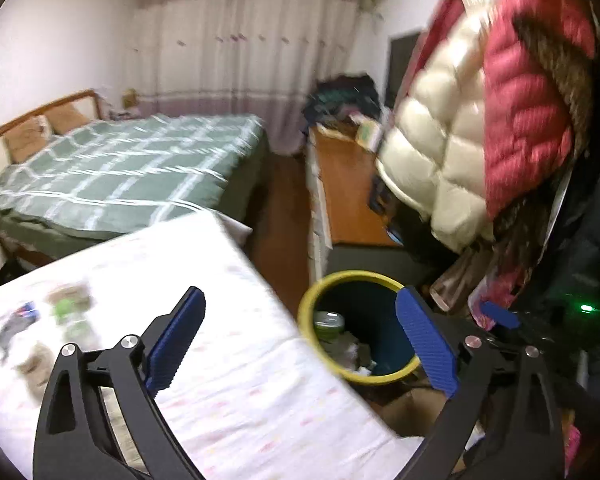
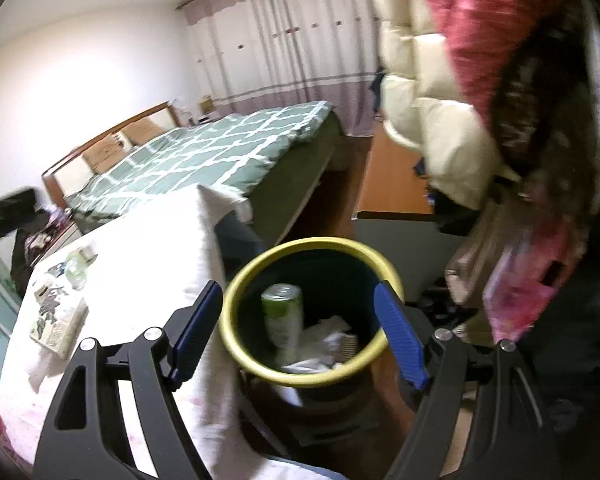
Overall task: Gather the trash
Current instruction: 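Grasp the green-printed paper box with the right tool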
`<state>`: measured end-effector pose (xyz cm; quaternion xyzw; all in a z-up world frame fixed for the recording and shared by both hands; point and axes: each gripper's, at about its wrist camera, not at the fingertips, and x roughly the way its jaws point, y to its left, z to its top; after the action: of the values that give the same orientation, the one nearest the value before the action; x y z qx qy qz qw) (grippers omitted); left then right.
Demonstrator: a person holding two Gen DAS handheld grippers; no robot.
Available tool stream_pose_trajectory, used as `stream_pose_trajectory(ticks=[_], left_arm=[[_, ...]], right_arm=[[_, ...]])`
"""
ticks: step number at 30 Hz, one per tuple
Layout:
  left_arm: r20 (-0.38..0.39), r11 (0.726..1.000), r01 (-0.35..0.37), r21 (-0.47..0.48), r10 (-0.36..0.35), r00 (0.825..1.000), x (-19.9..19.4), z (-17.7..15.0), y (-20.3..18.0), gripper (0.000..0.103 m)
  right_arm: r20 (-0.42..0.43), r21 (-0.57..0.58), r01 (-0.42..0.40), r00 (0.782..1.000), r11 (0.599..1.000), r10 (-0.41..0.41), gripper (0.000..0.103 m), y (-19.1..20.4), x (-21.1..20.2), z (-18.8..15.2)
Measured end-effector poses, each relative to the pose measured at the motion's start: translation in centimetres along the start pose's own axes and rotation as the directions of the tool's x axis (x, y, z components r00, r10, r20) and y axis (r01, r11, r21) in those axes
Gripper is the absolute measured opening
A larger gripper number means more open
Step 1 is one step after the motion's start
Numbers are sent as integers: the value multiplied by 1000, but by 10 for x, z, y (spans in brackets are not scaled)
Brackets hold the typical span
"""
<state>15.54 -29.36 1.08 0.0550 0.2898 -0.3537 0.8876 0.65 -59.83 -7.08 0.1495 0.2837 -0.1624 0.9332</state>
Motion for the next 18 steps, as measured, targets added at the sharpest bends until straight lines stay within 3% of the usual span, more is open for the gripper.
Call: stream_pose_trajectory(ticks=[4, 8, 13, 18], left_arm=[[83, 989, -129, -67, 134, 987, -68, -19, 50, 97], [112, 945, -305, -121, 319, 941, -120, -49, 92, 97], [83, 893, -393, -218, 418, 905, -156, -86, 133, 97], [48, 840, -456, -293, 490, 871, -174, -114, 166, 97]], right_arm=[[-21, -51, -62, 998, 997, 61, 74, 37, 13, -2], [-60, -97, -141, 989, 985, 135, 74, 81, 29, -5], [-99, -160, -237, 970, 958, 223, 74, 140, 35, -10], [-166, -200, -374, 924, 906, 345, 74, 227, 46, -28]])
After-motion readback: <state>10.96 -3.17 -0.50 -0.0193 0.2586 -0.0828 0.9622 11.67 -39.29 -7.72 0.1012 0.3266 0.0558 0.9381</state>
